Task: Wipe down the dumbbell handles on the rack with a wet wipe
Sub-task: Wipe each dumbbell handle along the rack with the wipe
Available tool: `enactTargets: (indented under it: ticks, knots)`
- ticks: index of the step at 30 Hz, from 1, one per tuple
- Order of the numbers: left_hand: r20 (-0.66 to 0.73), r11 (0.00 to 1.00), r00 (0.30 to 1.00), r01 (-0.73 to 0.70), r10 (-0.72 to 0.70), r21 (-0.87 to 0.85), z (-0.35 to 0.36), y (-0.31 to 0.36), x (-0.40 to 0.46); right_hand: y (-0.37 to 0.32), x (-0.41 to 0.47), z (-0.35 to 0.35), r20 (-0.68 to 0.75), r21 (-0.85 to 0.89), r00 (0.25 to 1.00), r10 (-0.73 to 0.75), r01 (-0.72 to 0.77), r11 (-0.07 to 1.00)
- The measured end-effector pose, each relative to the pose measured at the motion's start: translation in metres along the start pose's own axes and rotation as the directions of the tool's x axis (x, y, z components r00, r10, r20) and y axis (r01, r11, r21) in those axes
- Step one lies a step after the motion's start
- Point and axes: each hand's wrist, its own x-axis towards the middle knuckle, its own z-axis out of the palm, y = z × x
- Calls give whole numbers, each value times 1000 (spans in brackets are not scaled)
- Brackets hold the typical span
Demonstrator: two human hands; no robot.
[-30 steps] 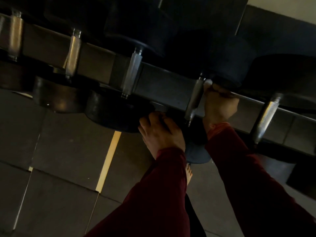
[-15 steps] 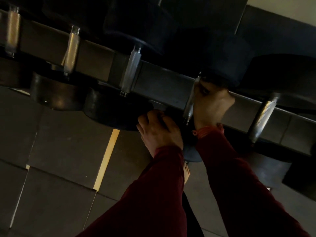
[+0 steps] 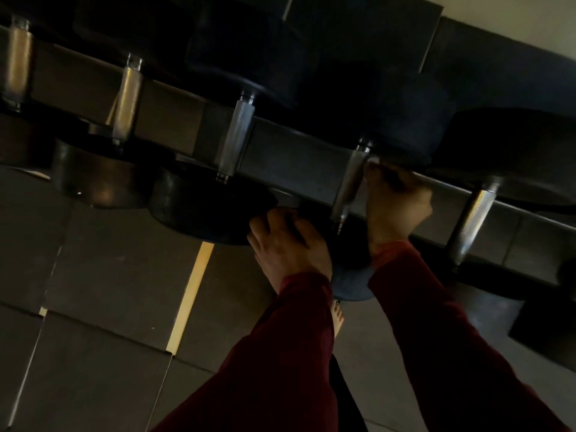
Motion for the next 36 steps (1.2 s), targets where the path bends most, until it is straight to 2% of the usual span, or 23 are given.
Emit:
enactTargets:
  ticks: [2, 3, 5, 7, 9, 12, 14, 16, 19, 22, 24, 27, 29, 30, 31, 32, 33, 34, 36]
  knots:
    - [0, 1000, 1000, 4, -4, -8, 0, 0, 0, 2, 7, 0, 169, 212, 942, 291, -323, 922]
    - [0, 1000, 1000, 7, -7, -14, 0, 0, 0, -1, 11, 0, 260, 293, 897, 358, -426, 856]
    - [-2, 1000, 1000, 7, -7, -18, 1, 0, 0, -5, 17, -1, 348, 342, 864, 364, -479, 808]
    - [-7, 1000, 1000, 6, -6, -13, 1, -1, 0, 2, 23, -6, 374, 224, 869, 324, -424, 878]
    - [-11, 1000, 1000, 1, -1, -7, 2, -1, 0, 7, 24, -15, 422, 33, 850, 316, -363, 931]
    - [-11, 1000, 1000, 2, -3, -8, 2, 0, 0, 8, 16, -33, 546, -275, 732, 408, -304, 912]
    - [-13, 1000, 1000, 8, -8, -11, 1, 0, 0, 3, 12, -38, 595, -318, 673, 439, -305, 898]
    - [-18, 1000, 1000, 6, -6, -10, 1, 1, 0, -4, 13, -32, 562, -238, 664, 493, -441, 866]
    - [-25, 1000, 1000, 2, -3, -12, 1, 1, 0, -15, 25, -14, 508, 36, 669, 543, -646, 762]
    - [-17, 1000, 1000, 5, -4, 0, 1, 0, 1, -16, 30, -7, 502, 211, 693, 517, -678, 704]
    - [-16, 1000, 1000, 2, -2, 1, 2, 0, 1, -9, 24, -12, 497, 190, 699, 515, -666, 721]
    - [-14, 1000, 1000, -7, 7, 7, 1, 0, 1, 6, 13, -24, 506, -93, 735, 451, -473, 876]
    - [-9, 1000, 1000, -2, 2, 4, 2, 0, 1, 8, 7, -32, 532, -150, 758, 377, -354, 923]
    - [-11, 1000, 1000, -1, 1, 2, 2, 0, 1, 8, 4, -34, 505, -133, 813, 288, -257, 957]
    - [-14, 1000, 1000, 0, 0, 2, 2, 1, 1, 4, 1, -35, 455, -149, 884, 108, -44, 988]
    - [-15, 1000, 1000, -1, 1, 6, 2, 1, 1, 2, -2, -34, 414, -189, 898, -149, 245, 951]
    - [-16, 1000, 1000, -2, 2, 7, 2, 1, 1, -1, -4, -33, 392, -215, 831, -395, 501, 838]
    - [-17, 1000, 1000, -2, 2, 5, 2, 1, 1, 1, -2, -31, 389, -216, 718, -578, 681, 700]
    - [-22, 1000, 1000, -4, 5, 6, 2, 0, 0, 8, 13, -24, 435, -191, 532, -726, 843, 503]
